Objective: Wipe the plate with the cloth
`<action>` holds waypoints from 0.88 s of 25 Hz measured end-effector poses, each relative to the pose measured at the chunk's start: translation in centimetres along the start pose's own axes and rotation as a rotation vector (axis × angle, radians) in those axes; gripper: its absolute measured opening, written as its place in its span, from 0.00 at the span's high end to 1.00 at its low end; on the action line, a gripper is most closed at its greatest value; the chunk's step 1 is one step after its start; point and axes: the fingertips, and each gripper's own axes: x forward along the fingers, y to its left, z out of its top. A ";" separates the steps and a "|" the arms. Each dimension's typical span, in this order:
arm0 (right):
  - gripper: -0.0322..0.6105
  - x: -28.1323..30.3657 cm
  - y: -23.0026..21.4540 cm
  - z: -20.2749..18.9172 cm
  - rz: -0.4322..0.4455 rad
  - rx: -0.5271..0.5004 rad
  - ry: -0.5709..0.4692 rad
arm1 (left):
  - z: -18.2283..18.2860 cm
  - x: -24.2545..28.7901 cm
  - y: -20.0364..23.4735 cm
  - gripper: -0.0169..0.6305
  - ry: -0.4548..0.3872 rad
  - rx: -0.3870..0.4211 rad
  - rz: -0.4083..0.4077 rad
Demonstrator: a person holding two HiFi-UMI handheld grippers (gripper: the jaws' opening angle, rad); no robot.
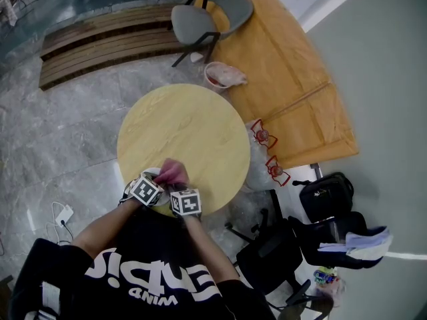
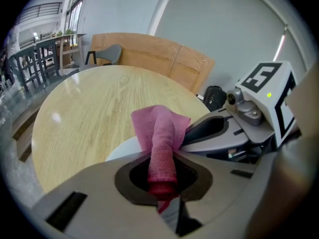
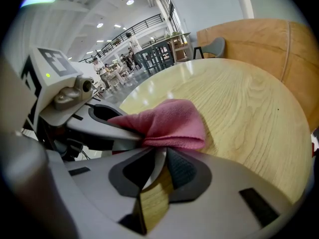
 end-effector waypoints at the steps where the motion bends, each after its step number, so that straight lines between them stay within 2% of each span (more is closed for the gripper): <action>1: 0.82 0.0 0.0 0.0 0.000 0.001 -0.001 | -0.1 0.1 0.2 0.90 -0.002 -0.004 0.002; 11: 0.82 0.0 -0.1 0.0 -0.002 0.013 -0.003 | -0.9 -0.2 1.8 0.90 -0.015 -0.054 0.030; 18: 0.82 0.0 -0.1 -0.1 -0.002 0.016 -0.005 | -1.1 -0.7 2.9 0.90 -0.064 -0.102 0.045; 22: 0.82 0.1 -0.1 0.0 -0.002 0.014 -0.007 | -1.9 -1.1 3.3 0.90 -0.040 -0.129 0.060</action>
